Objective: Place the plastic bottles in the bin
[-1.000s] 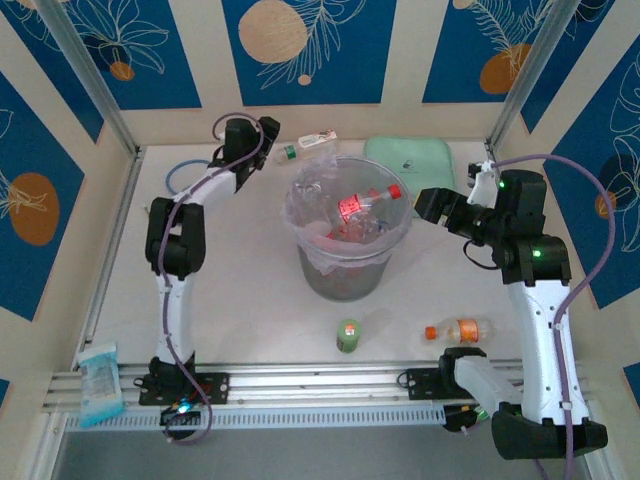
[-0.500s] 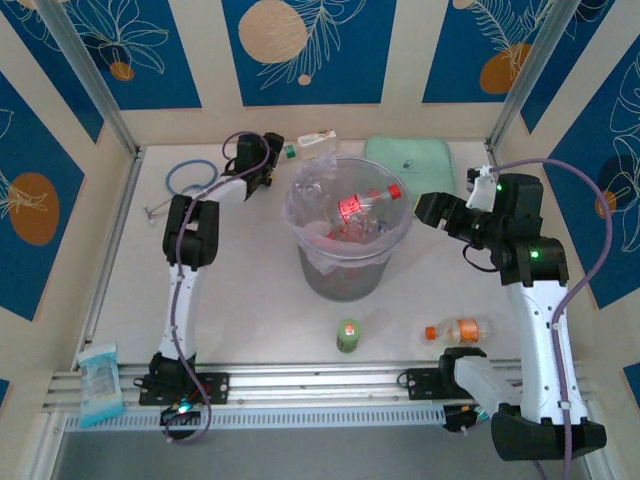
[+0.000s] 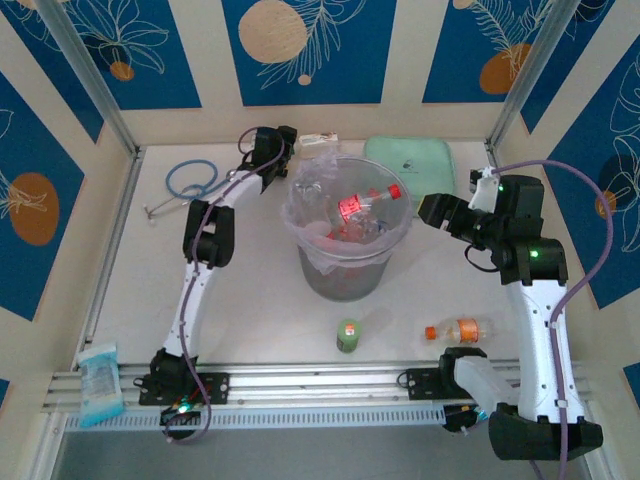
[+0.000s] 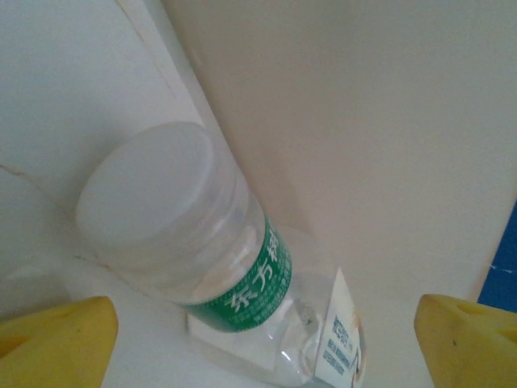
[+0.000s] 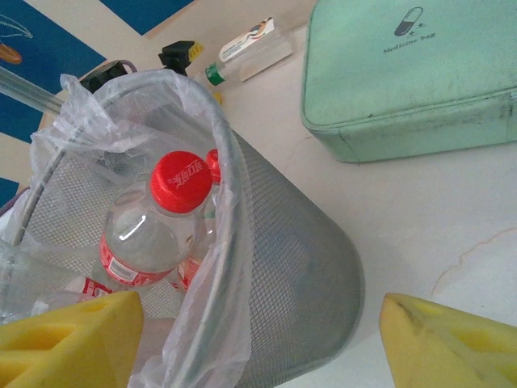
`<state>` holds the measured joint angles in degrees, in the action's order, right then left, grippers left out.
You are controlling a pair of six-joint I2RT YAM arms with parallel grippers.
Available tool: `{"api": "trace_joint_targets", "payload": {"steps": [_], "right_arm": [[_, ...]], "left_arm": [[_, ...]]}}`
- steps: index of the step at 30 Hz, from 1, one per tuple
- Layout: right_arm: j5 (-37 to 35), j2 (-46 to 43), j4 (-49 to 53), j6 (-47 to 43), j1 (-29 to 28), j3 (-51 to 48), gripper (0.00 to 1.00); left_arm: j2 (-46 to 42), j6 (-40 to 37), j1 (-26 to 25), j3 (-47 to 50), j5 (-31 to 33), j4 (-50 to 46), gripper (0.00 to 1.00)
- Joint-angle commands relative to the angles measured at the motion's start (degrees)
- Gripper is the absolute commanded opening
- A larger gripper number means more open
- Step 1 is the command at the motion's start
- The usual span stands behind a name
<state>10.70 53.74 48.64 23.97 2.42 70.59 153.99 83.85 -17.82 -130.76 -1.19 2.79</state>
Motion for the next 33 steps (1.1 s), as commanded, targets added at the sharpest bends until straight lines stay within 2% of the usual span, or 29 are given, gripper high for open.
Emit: {"api": "trace_joint_targets", "payload": {"steps": [1,5,13,22,27,30,32,33], "right_arm": [[-0.06,-0.82,-0.03,-1.46,0.81,-0.63,0.77],[0.75,-0.48,-0.33,-1.29,1.28,-0.67,0.77],[1.12,0.14,-0.57,-0.72,1.45,-0.61,0.77],[1.39,0.7,-0.51,-0.24,1.54,-0.19,0.76],[1.86,0.92,-0.76,0.2,1.46,-0.05,0.76],[2.05,1.09,-1.26,0.25,1.45,0.23,0.76],[2.24,1.97,-1.99,0.43,1.45,0.6,0.76],[2.99,2.82,-2.8,1.0,1.37,0.54,0.76]], "left_arm": [[3.76,2.64,-0.51,-1.19,2.4,-4.53,0.9],[4.68,4.0,-0.44,-1.51,3.71,-5.08,0.81],[7.07,5.84,-0.2,-2.02,4.42,-2.78,0.48],[5.18,3.72,1.06,-1.8,3.15,-1.51,0.27],[2.13,2.39,1.65,0.74,2.36,0.95,0.19],[-0.93,1.05,1.83,4.86,1.43,3.87,0.17],[-4.76,-0.24,2.05,10.22,1.19,8.04,0.2],[-7.33,-1.06,2.16,13.83,1.19,10.73,0.26]]}}
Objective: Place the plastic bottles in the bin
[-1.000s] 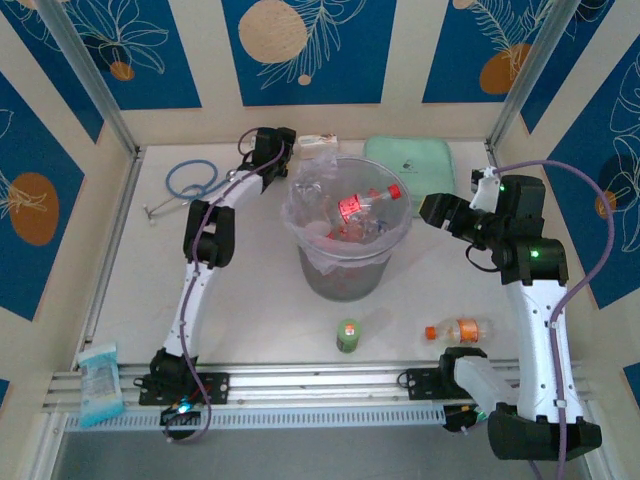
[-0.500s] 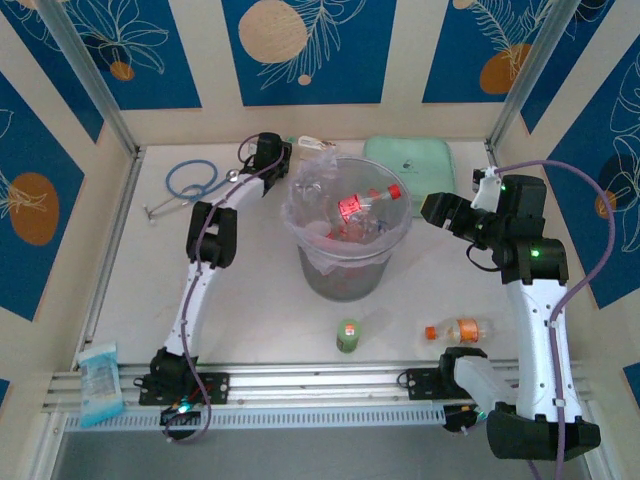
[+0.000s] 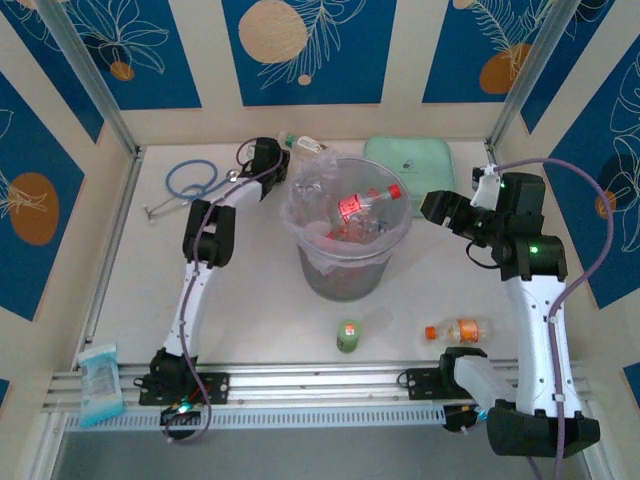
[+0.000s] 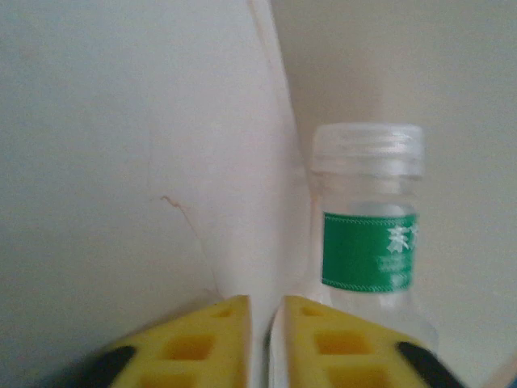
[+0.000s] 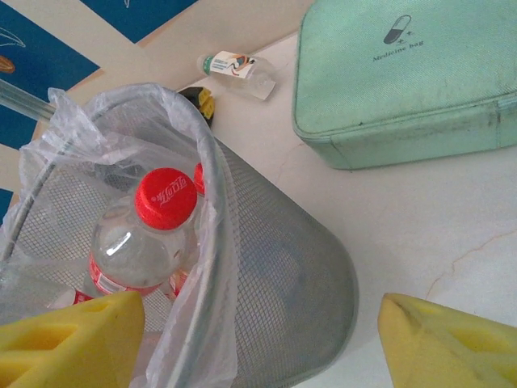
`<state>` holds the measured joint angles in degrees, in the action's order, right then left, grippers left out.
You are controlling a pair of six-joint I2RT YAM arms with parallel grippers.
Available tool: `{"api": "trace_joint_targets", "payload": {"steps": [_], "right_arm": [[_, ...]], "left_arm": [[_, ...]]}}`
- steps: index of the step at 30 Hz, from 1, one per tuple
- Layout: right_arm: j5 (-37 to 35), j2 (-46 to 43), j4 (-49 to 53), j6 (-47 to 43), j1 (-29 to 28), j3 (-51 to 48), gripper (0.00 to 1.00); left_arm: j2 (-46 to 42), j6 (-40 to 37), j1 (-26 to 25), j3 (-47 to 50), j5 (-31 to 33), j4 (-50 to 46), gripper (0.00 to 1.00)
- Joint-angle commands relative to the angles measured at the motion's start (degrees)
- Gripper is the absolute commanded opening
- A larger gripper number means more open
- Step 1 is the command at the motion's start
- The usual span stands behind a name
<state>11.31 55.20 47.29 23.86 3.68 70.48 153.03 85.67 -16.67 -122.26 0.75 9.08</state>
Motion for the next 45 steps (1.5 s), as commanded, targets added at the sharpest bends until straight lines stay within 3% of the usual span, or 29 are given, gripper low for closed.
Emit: {"api": "trace_joint_targets", "payload": {"steps": [1,5,9,15,18,23,28,33,36,40,45], "right_arm": [[4.83,2.26,-2.25,1.76,0.03,0.43,0.76],[15.43,4.37,-6.27,3.39,-3.23,-1.84,0.75],[12.26,4.39,-6.16,2.79,-8.13,-2.79,0.76],[6.84,6.09,-7.45,6.06,-14.95,-4.63,0.73],[4.33,7.12,-11.38,9.48,-18.88,-5.82,0.7],[0.12,12.5,-22.35,14.54,-27.1,-7.38,0.67],[-2.27,23.11,-34.06,16.57,-34.18,-4.34,0.66],[-1.27,33.67,-35.09,11.44,-38.65,6.21,0.66],[-4.54,33.31,-32.37,4.81,-37.17,9.25,0.69],[-6.71,32.26,-33.74,-3.91,-30.27,9.55,0.75],[-3.01,48.24,-29.24,-14.22,-22.9,22.47,0.85]], "left_arm": [[-9.13,-3.9,1.18,9.01,-0.82,6.96,0.35],[-19.69,-8.94,2.23,20.29,-3.54,13.36,0.6],[-31.56,-15.65,3.67,29.62,-8.36,15.88,0.78],[-52.14,-24.74,5.34,46.19,-17.66,12.46,1.0],[-65.39,-30.51,5.6,55.34,-20.46,6.6,1.0],[-87.1,-44.26,5.83,59.17,-16.14,-19.58,1.0],[-101.66,-45.9,9.79,63.12,-17.47,-34.99,1.0],[-107.27,-46.21,14.58,64.29,-15.92,-41.6,1.0],[-108.01,-45.13,16.22,65.65,-16.64,-41.29,1.0],[-106.65,-43.66,17.37,66.76,-18.74,-39.14,1.0],[-103.95,-43.59,17.46,65.46,-20.63,-38.68,1.0]]}}
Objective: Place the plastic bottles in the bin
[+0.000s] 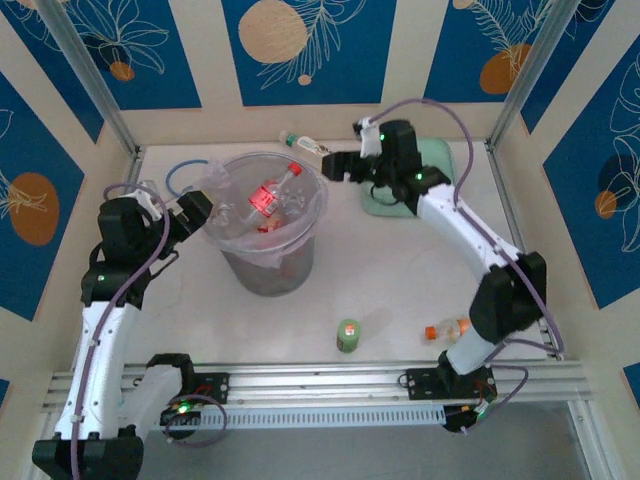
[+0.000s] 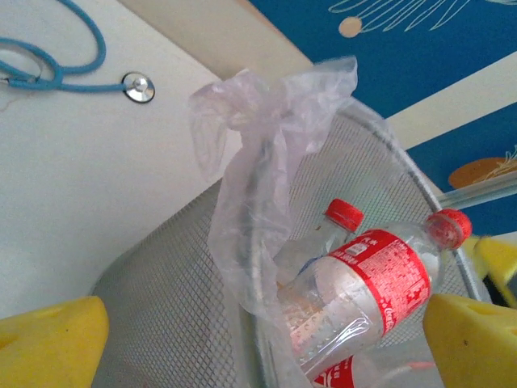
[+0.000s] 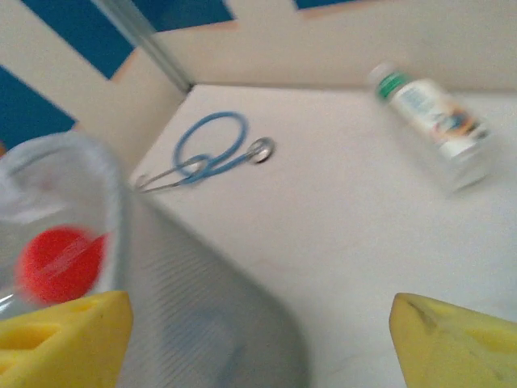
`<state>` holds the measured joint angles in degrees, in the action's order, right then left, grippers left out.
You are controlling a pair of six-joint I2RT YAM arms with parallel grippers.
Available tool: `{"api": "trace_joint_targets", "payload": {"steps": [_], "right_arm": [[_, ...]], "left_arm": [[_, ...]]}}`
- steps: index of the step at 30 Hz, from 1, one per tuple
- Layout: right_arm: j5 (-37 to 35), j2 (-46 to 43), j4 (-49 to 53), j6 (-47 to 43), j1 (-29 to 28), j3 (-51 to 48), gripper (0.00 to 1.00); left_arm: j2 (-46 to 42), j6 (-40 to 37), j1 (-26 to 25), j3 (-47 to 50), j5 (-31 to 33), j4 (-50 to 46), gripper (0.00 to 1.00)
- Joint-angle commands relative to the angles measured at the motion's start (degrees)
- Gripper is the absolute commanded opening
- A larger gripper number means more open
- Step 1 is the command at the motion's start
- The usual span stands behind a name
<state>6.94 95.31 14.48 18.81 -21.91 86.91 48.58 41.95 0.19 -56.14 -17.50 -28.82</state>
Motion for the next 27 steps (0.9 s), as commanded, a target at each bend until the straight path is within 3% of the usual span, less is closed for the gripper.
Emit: {"api": "trace_joint_targets", "payload": {"steps": [1,6,12,14,20,24,27], "right_arm": [[2.16,12.4,5.35,-10.59,3.44,10.09,0.86],[3.37,30.3,9.03,-15.62,4.09,28.13,0.89],[-2.34,54.81,25.82,-17.62,3.32,63.23,0.95],[-2.5,59.51,27.66,-16.73,3.61,69.41,0.95],[-3.46,60.5,23.58,-17.44,3.11,64.75,0.96],[-4.44,61.44,24.14,-19.38,2.32,64.17,0.96],[-5.55,62.81,22.83,-19.4,2.4,65.2,0.95]], "left_arm": [[0.68,-0.22,0.61,-1.05,-2.27,-1.11,1.0],[1.41,-2.54,0.69,-2.74,-1.63,-3.6,1.0],[2.33,-3.69,0.96,-2.52,-1.2,-4.37,1.0],[2.75,-4.54,1.13,-2.67,-1.02,-4.83,1.0],[4.57,-4.82,1.31,-1.02,-1.73,-3.0,1.0],[5.7,-9.89,0.91,-2.65,5.31,-8.71,1.0],[5.89,-12.4,0.96,-2.81,6.44,-10.38,1.0]]}}
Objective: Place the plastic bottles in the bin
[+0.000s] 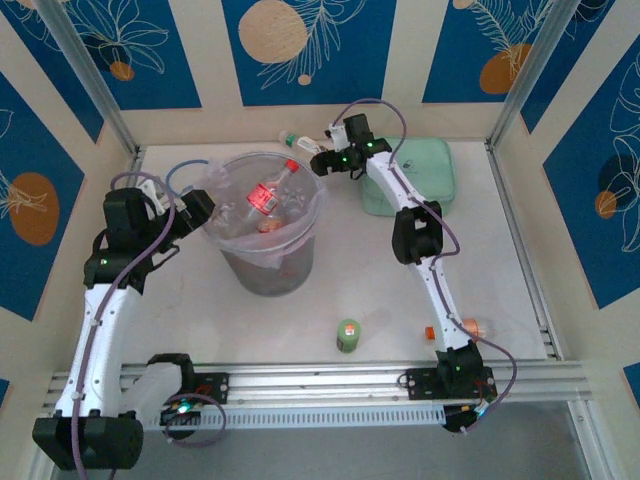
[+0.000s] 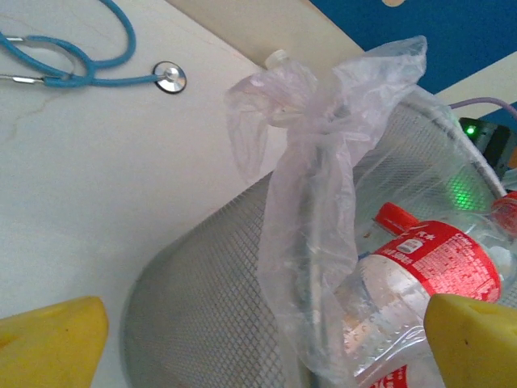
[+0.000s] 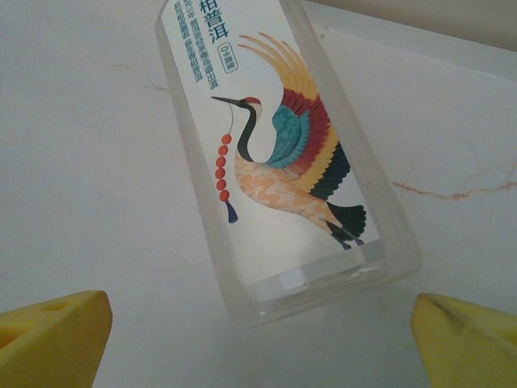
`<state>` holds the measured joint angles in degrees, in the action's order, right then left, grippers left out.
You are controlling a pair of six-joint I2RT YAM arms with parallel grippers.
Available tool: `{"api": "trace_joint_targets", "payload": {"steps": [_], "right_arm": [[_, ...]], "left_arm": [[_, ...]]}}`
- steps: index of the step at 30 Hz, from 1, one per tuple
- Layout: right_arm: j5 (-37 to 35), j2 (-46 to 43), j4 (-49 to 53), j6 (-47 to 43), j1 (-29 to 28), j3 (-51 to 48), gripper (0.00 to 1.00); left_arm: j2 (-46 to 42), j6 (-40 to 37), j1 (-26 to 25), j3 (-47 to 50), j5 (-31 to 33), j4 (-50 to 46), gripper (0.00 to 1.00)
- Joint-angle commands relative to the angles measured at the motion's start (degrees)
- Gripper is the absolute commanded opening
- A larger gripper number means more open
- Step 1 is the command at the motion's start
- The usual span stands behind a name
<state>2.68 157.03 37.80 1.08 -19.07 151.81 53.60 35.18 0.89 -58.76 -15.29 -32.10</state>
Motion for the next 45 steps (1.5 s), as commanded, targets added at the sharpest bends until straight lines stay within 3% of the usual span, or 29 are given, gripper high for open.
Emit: {"api": "trace_joint_targets", "payload": {"steps": [1,12,19,23,26,31,36,41,45], "right_arm": [[-1.6,1.67,-0.69,-1.53,-0.37,1.21,0.95],[-1.36,4.07,-3.7,-1.44,-1.41,4.52,0.97],[0.65,3.78,-2.02,-2.61,-1.79,4.73,0.92],[0.22,0.08,-0.8,-8.12,-4.01,0.19,0.92],[-2.83,-3.24,-3.07,-7.37,-4.03,-5.05,0.92],[-6.54,-2.42,-1.78,-3.46,-1.76,-3.88,0.93],[-6.54,0.03,-3.44,-3.28,-1.3,-2.45,1.0],[-6.37,4.01,-3.67,-3.19,-1.15,4.0,0.99],[-4.1,4.15,-8.52,-3.61,-0.71,3.45,0.99]], "left_arm": [[1.16,-6.14,0.25,-0.34,4.13,-7.48,1.0],[2.59,-7.49,0.26,-0.03,2.51,-6.31,1.0],[2.43,-7.13,0.26,-0.09,2.73,-5.83,1.0],[2.4,-7.06,0.26,-0.55,3.11,-6.17,1.0],[2.34,-7.3,0.26,-1.0,3.58,-6.57,1.0],[2.76,-7.24,0.26,-1.09,3.89,-6.4,1.0],[3.94,-7.24,0.26,-1.49,4.04,-5.81,1.0],[4.56,-6.92,0.26,-1.65,4.37,-5.26,1.0],[4.67,-6.87,0.26,-1.62,4.57,-5.17,1.0]]}}
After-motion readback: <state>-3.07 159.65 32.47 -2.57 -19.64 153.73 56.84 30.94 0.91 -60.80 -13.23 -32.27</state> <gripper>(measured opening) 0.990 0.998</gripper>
